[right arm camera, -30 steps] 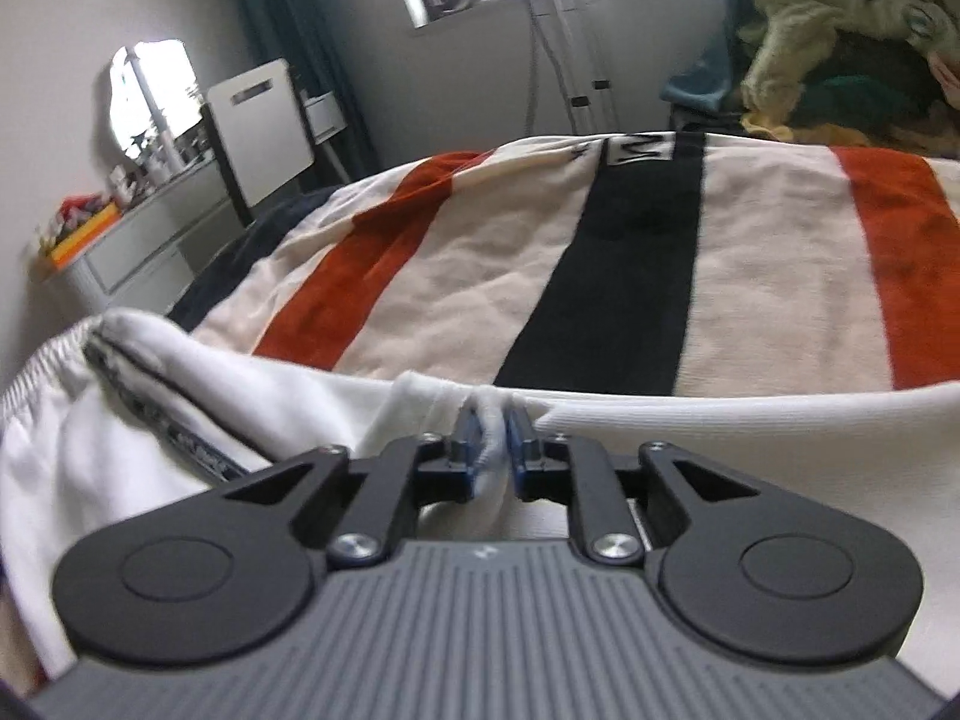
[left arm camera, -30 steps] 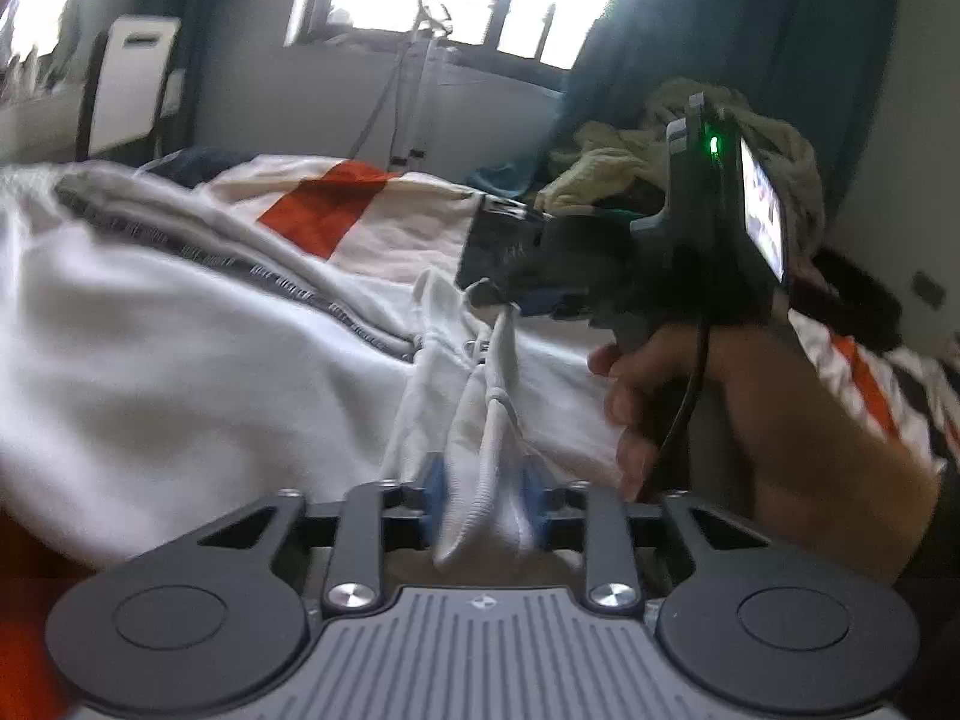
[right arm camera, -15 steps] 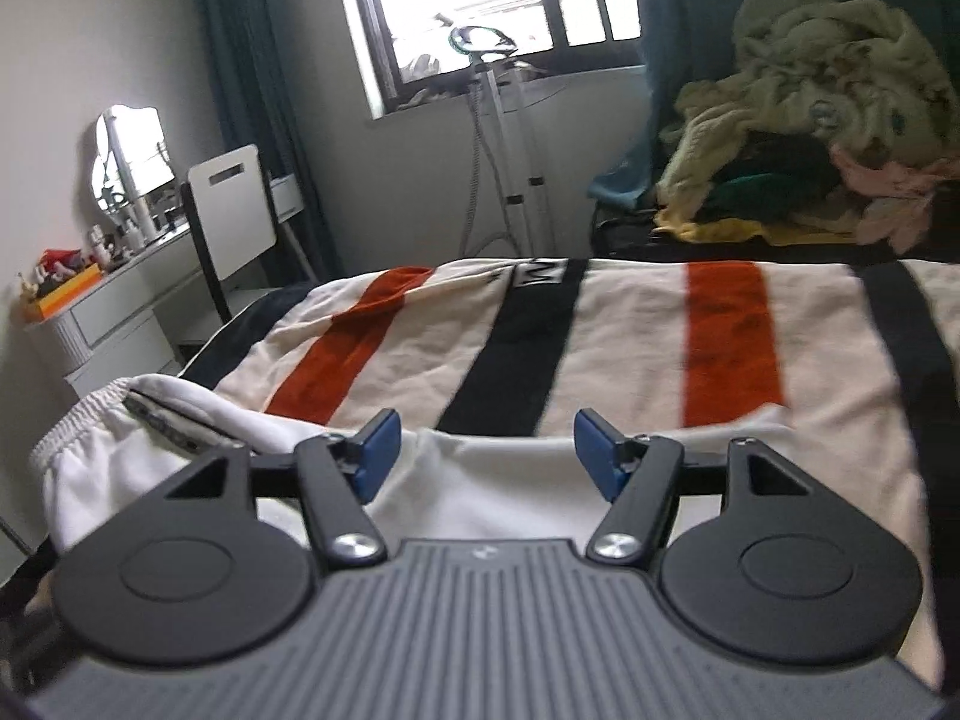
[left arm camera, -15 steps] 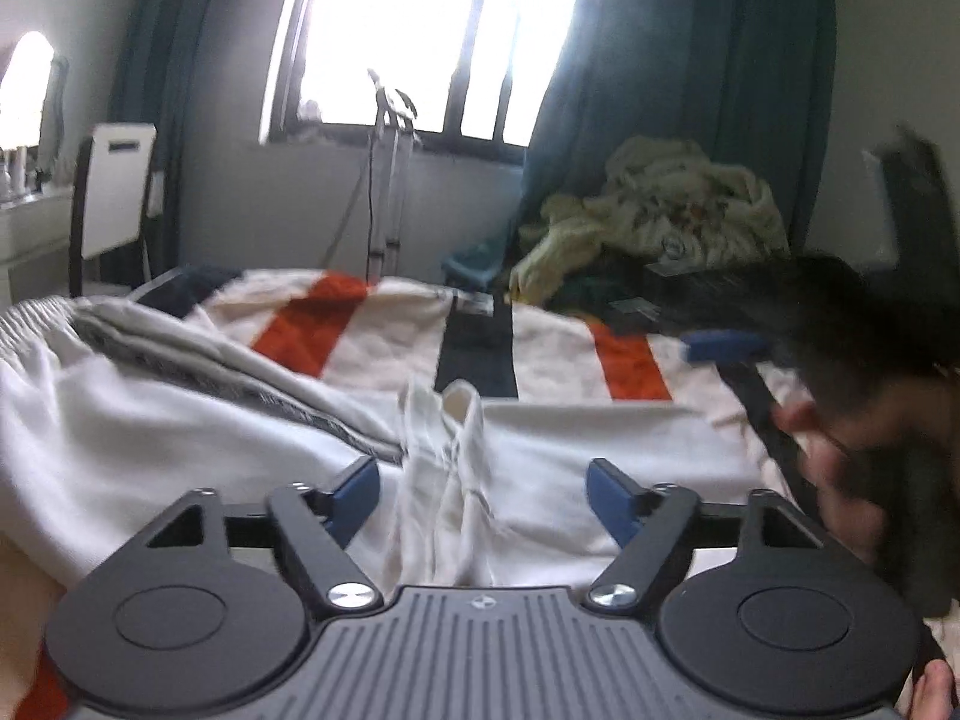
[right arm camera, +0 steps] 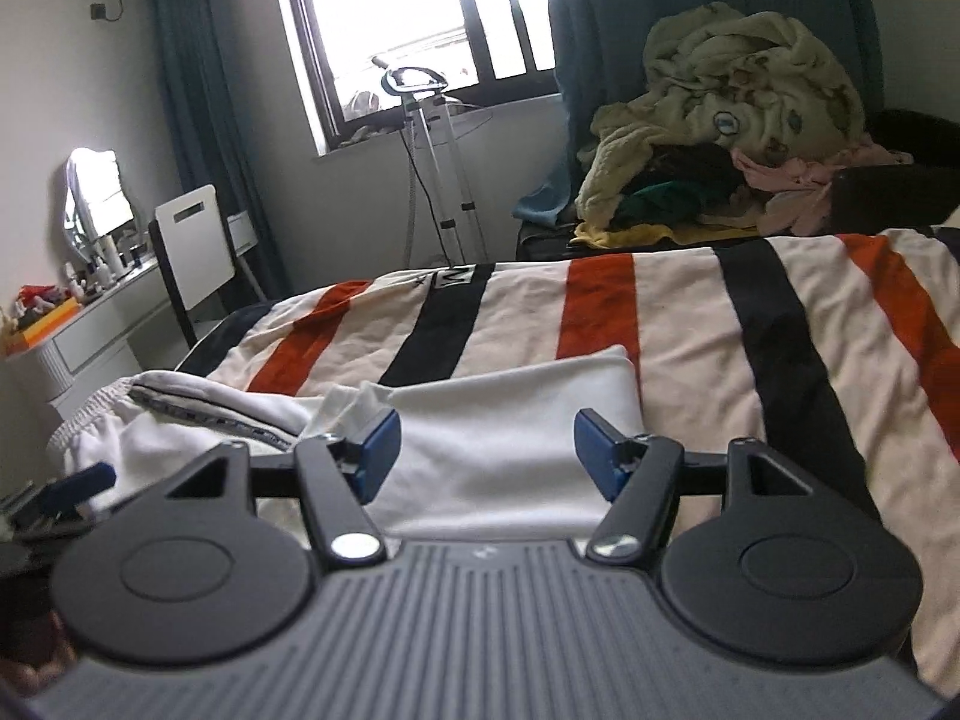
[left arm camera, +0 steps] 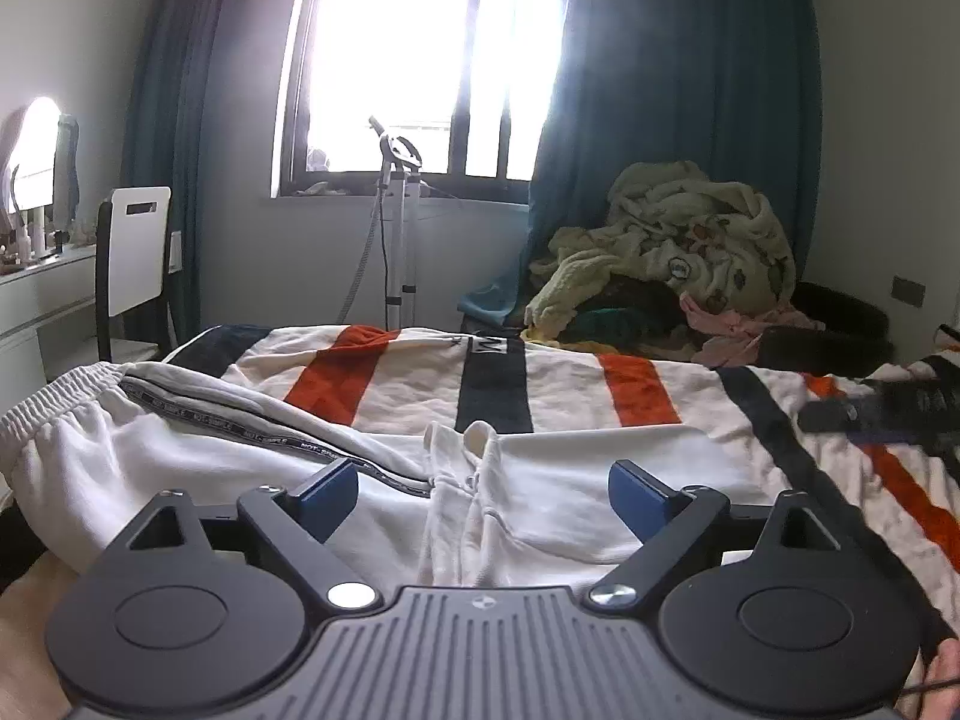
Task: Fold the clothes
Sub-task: 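Open the right tool and pull both tools back from the sweatpants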
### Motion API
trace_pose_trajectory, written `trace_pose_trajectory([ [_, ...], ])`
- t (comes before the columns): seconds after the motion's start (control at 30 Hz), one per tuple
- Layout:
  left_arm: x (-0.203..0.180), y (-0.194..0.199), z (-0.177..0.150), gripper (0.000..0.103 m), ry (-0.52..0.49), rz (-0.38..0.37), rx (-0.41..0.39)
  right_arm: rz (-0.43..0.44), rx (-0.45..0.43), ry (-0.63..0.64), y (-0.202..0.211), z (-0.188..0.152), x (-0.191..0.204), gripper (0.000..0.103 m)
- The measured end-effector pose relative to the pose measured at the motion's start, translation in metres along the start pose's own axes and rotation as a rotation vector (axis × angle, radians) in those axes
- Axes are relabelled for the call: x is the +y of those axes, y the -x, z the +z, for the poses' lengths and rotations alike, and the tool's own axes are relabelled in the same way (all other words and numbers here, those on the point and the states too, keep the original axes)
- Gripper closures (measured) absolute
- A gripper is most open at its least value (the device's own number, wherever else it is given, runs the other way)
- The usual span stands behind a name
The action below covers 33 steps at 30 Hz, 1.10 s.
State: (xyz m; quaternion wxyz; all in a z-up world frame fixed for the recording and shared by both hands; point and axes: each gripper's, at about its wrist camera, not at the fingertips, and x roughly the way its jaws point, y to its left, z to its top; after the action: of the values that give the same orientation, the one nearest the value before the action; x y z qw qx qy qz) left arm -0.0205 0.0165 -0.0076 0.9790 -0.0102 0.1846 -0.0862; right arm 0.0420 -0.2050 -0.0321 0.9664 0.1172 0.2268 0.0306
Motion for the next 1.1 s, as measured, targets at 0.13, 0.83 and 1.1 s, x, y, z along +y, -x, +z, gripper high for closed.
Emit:
trace_pose_trajectory([
  [0.13,-0.004,0.007,-0.002,0.006,-0.004,-0.011,0.000,-0.024,-0.003,-0.001,0.016,-0.016,0.003,0.037],
  [0.83,0.006,-0.002,-0.008,0.003,0.036,0.039,0.061,-0.053,0.020,0.028,0.016,-0.031,0.011,0.037],
  [1.1,0.041,-0.022,-0.013,0.003,0.181,0.076,0.139,-0.062,0.034,0.025,0.013,-0.032,0.012,0.037],
])
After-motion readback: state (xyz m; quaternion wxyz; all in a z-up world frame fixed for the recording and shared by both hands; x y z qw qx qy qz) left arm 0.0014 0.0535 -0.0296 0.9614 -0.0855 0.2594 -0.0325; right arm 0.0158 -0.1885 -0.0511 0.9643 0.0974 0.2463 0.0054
